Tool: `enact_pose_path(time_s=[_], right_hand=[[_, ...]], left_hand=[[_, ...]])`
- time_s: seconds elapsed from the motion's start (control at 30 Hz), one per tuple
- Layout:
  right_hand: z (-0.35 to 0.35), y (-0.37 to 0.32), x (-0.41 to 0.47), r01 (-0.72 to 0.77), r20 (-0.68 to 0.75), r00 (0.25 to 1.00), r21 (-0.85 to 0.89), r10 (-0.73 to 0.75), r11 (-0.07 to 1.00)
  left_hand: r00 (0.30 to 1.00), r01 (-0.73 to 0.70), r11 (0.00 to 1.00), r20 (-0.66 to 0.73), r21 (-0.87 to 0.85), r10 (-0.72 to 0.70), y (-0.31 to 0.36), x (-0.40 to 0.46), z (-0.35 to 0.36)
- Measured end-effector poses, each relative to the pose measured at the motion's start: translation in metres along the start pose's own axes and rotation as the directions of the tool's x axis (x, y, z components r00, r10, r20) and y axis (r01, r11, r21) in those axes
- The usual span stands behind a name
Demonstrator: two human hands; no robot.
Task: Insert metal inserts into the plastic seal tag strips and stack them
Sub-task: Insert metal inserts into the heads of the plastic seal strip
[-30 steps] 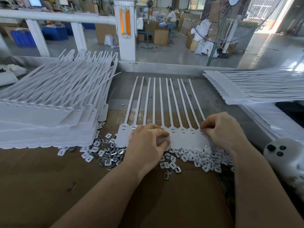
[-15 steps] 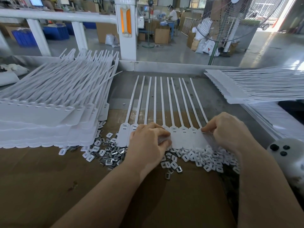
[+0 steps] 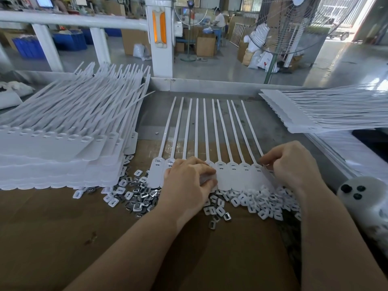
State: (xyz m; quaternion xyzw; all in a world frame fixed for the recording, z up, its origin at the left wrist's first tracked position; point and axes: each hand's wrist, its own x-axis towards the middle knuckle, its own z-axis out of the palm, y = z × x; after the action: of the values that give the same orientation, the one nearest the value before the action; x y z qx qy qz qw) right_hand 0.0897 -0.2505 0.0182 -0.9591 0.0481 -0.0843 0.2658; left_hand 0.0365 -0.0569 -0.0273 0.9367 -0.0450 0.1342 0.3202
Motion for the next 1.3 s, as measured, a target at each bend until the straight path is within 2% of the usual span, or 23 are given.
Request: enact_pose_path(time_s=[0.23,0.43,0.63,0.9,1.03,1.13,1.2,1.3], right_hand=[[0.0,-0.001,-0.002,-0.02,-0.013,1.0,0.032,0.021,0.999],[0.003,-0.002,-0.003,-0.02,-0.008,1.0,0.058,0.02,0.998],[0.003,-0.003,-0.003,-0.013,0.006,1.0,0.051,0.013,0.999],[0.004,-0.003,-0.003,0.002,0.008,1.0,0.045,-0.002,0.999],[0.007,-0.002,-0.002,0.026,-0.005,1.0,0.054,-0.025,0.998],[0.009,-0.001,0.0,0.125,-0.113,0.986,0.043,-0.12,0.991],[0.008,-0.005,-0.001,0.236,-0.148,0.966,0.161,-0.213,0.958],[0.006,-0.017,-0.01,0.361,0.002,0.918,0.409,-0.397,0.838]], left_hand=[[0.999,-0.037,0.999,-0.022,0.024,0.038,0.001,-0.002,0.0],[0.973,-0.198,0.977,-0.102,0.082,0.206,0.01,-0.007,-0.003],[0.948,-0.315,0.945,0.084,0.085,0.308,0.017,-0.01,-0.003],[0.93,-0.348,0.93,0.169,0.116,0.326,0.02,-0.011,-0.001],[0.957,-0.277,0.961,0.086,0.005,0.275,0.017,-0.009,-0.001],[0.984,-0.172,0.979,-0.059,-0.106,0.167,0.013,-0.005,-0.003],[0.984,-0.139,0.974,-0.136,-0.179,0.115,0.012,-0.004,-0.005],[0.98,-0.115,0.941,-0.194,-0.319,0.054,0.014,-0.003,-0.008]])
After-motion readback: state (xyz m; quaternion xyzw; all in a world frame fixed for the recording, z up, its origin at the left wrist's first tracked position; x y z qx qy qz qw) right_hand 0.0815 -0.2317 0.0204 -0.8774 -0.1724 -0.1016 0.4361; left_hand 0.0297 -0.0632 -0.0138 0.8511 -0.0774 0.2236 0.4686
